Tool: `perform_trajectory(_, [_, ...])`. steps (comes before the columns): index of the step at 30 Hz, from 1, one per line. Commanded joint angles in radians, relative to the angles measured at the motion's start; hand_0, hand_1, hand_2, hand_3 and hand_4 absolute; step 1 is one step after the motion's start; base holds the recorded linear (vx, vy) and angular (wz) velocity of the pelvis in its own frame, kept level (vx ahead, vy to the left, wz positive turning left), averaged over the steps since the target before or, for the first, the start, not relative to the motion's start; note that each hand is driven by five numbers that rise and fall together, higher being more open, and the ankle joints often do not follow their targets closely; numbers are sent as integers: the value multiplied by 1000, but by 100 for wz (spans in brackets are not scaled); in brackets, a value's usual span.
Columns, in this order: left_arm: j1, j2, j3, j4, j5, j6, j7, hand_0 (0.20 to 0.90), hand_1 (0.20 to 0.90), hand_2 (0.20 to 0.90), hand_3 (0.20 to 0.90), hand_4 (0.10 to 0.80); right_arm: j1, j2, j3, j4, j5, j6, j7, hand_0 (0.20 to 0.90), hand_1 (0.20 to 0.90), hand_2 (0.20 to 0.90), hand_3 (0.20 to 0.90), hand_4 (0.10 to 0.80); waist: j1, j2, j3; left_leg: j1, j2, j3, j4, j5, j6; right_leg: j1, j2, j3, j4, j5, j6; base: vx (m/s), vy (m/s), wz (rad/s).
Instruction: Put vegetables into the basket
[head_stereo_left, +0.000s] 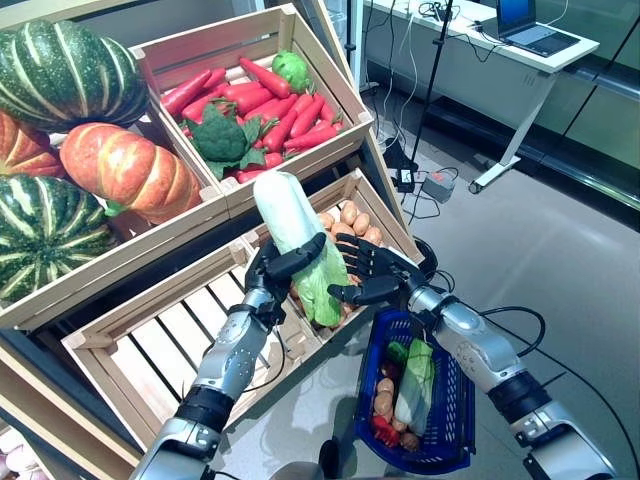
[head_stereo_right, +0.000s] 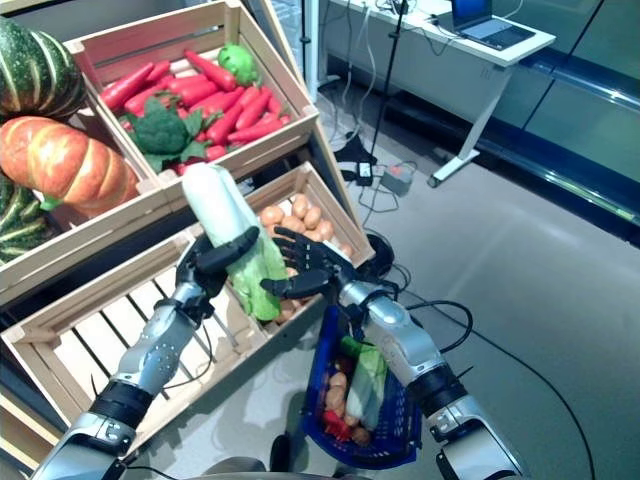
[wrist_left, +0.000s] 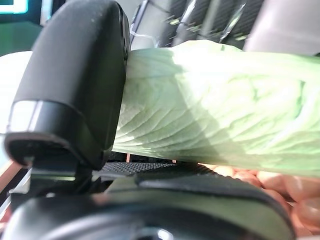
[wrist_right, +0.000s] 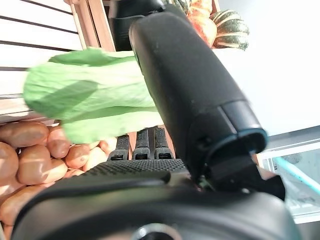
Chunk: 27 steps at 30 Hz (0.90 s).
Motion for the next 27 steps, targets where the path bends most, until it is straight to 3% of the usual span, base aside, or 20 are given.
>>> perform_trajectory(1, [-119, -10, -23, -44, 33, -73, -69, 300, 300, 300, 300, 400, -100, 32, -19, -97, 33, -76, -1, 900, 900, 900, 900, 800, -8, 11, -134, 27, 5, -48, -8, -71, -25, -70, 10, 1, 35, 64, -69, 0, 0, 0])
perform_trajectory(18, [-129, -46, -45, -79, 20, -91, -76, 300, 300, 300, 300, 400, -97, 75, 60, -44, 134, 157, 55, 900, 900, 900, 900, 800, -1, 2, -120, 53, 4, -58, -8, -77, -20, -54, 7, 1, 55, 49, -75, 0, 0, 0])
perform_trajectory(27, [-123, -51, -39, -112, 20, -110, -58, 300, 300, 300, 300, 400, -22, 97, 70, 15, 165, 224, 71, 900, 900, 900, 900, 800, -8, 6, -117, 54, 4, -60, -8, -78, -19, -53, 7, 3, 53, 49, -75, 0, 0, 0])
